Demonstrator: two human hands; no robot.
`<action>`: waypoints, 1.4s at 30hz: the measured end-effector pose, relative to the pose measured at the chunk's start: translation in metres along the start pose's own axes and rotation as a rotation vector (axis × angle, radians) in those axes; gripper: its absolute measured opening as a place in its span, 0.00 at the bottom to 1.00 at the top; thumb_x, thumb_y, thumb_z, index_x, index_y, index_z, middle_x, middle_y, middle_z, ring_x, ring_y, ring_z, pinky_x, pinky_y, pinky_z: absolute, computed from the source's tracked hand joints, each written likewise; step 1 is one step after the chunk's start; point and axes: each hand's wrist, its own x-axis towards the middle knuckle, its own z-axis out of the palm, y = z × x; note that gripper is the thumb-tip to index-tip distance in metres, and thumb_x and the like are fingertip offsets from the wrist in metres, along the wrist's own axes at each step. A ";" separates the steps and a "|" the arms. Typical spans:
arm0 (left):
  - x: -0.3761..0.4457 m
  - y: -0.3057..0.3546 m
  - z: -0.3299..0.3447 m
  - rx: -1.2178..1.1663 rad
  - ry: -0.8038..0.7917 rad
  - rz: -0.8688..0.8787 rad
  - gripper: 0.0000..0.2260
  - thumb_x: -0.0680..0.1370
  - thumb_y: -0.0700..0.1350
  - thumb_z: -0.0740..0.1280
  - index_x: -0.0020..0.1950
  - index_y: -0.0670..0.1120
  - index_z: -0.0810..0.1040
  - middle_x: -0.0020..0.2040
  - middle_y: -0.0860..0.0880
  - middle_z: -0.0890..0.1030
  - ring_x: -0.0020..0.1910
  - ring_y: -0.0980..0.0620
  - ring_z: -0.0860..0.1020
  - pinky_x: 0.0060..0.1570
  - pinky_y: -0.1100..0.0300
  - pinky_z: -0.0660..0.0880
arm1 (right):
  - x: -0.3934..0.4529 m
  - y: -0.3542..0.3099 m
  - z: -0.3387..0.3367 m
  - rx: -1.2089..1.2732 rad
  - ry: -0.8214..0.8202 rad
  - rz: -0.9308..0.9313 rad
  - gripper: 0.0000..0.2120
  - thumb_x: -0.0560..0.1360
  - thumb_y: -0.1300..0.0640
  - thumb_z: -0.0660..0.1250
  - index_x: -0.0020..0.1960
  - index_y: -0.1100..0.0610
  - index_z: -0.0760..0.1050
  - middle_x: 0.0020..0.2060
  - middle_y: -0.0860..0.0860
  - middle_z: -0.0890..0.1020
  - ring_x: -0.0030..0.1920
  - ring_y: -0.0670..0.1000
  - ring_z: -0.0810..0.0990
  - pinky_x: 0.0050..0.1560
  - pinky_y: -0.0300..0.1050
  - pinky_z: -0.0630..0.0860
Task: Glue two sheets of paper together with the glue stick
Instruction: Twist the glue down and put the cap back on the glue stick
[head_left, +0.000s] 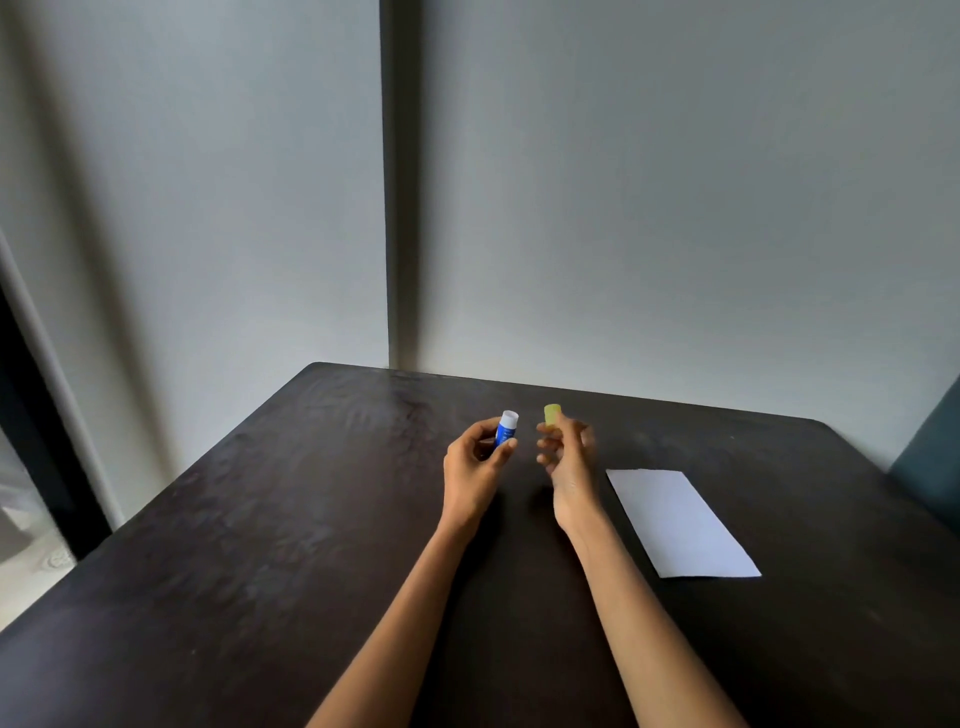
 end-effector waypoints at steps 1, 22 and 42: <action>0.000 -0.001 0.000 0.015 -0.024 0.002 0.11 0.75 0.42 0.70 0.57 0.46 0.79 0.47 0.51 0.83 0.45 0.56 0.80 0.49 0.60 0.78 | 0.000 -0.001 0.001 0.037 -0.032 -0.005 0.07 0.76 0.52 0.65 0.53 0.47 0.74 0.38 0.48 0.81 0.37 0.46 0.77 0.34 0.38 0.73; -0.002 0.006 0.001 0.148 -0.104 -0.018 0.09 0.74 0.42 0.70 0.53 0.49 0.83 0.42 0.54 0.84 0.40 0.55 0.80 0.46 0.55 0.79 | -0.005 0.007 0.007 -0.254 -0.259 -0.267 0.10 0.80 0.55 0.58 0.50 0.45 0.78 0.50 0.45 0.82 0.48 0.43 0.80 0.46 0.34 0.76; -0.004 0.008 0.001 0.246 -0.100 0.087 0.10 0.73 0.38 0.71 0.54 0.45 0.83 0.44 0.53 0.85 0.41 0.62 0.82 0.44 0.71 0.76 | -0.009 0.014 0.006 -0.494 -0.133 -0.519 0.02 0.76 0.62 0.67 0.48 0.60 0.77 0.48 0.52 0.82 0.48 0.53 0.81 0.51 0.46 0.78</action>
